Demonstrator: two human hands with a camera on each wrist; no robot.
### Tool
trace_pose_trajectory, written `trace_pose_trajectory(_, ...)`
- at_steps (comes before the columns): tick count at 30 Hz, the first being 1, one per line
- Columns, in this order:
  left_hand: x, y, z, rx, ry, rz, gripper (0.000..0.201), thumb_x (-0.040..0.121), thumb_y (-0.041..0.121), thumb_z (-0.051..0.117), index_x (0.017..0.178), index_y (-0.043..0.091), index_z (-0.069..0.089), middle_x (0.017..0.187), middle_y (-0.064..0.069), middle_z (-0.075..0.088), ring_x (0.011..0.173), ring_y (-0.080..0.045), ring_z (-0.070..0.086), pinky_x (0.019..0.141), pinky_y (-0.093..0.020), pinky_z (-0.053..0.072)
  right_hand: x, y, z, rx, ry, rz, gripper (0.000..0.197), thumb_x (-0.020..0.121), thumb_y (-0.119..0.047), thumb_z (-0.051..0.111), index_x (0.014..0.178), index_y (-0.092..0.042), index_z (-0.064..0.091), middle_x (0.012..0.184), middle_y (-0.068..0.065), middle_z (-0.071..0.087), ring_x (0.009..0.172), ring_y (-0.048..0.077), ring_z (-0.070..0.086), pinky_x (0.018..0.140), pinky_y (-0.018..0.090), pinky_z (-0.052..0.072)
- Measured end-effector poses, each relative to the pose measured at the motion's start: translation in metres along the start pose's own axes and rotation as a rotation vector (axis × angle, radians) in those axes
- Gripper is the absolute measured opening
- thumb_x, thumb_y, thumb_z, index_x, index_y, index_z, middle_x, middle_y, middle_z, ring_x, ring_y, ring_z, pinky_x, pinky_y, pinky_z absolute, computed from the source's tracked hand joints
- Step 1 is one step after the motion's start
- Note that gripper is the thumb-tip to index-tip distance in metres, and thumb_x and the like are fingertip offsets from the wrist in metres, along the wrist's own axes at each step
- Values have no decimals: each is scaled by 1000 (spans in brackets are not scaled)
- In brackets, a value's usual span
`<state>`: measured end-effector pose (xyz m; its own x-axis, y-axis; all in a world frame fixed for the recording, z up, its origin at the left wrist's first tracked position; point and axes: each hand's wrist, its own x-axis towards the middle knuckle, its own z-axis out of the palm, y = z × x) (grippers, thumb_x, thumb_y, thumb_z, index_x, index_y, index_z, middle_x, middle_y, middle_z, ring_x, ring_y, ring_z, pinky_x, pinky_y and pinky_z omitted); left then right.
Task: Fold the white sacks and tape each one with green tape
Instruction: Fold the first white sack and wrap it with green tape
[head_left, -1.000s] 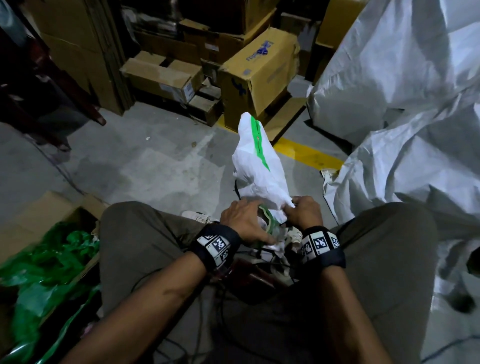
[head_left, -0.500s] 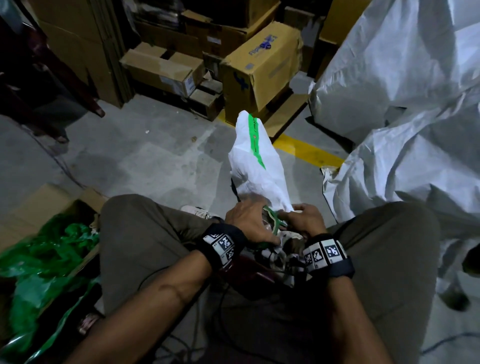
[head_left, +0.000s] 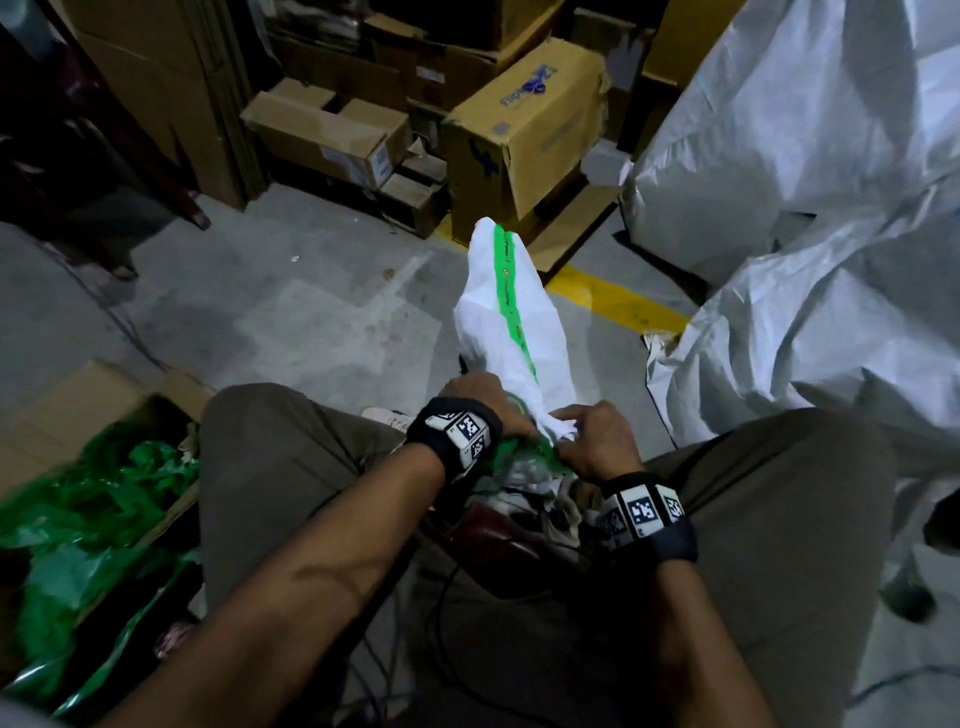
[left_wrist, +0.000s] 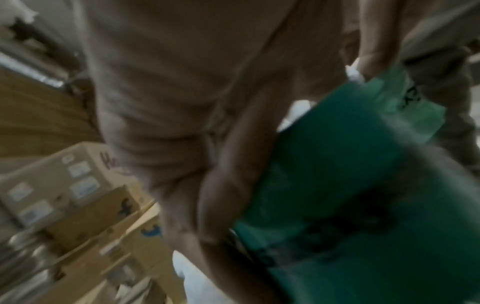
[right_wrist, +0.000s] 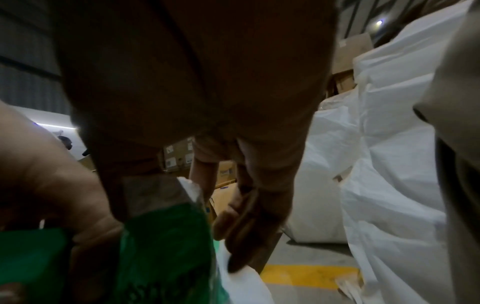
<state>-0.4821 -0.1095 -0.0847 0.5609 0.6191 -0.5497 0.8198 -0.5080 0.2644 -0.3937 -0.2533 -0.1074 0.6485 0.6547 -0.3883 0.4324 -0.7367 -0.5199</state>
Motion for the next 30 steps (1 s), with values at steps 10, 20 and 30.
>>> trace_pose_trajectory(10,13,-5,28,-471,231,-145,121,41,52,92,142,24,33,132,-15,49,128,-37,43,104,-43,45,8,-1,4,303,-34,-12,41,86,-16,66,126,-19,60,121,2,66,107,25,63,92,41,52)
trace_pose_trajectory(20,26,-7,28,-952,372,-84,80,28,45,84,104,39,61,116,-2,64,102,-20,65,90,-33,57,10,-8,1,805,-32,-66,51,79,-38,84,124,-27,62,115,-7,71,103,9,69,93,35,57)
trace_pose_trajectory(30,31,-11,6,-824,311,25,105,29,43,94,129,32,63,121,0,68,111,-19,63,99,-35,54,16,-8,8,323,407,-95,37,85,-20,75,121,-17,70,108,11,75,104,32,68,88,38,51)
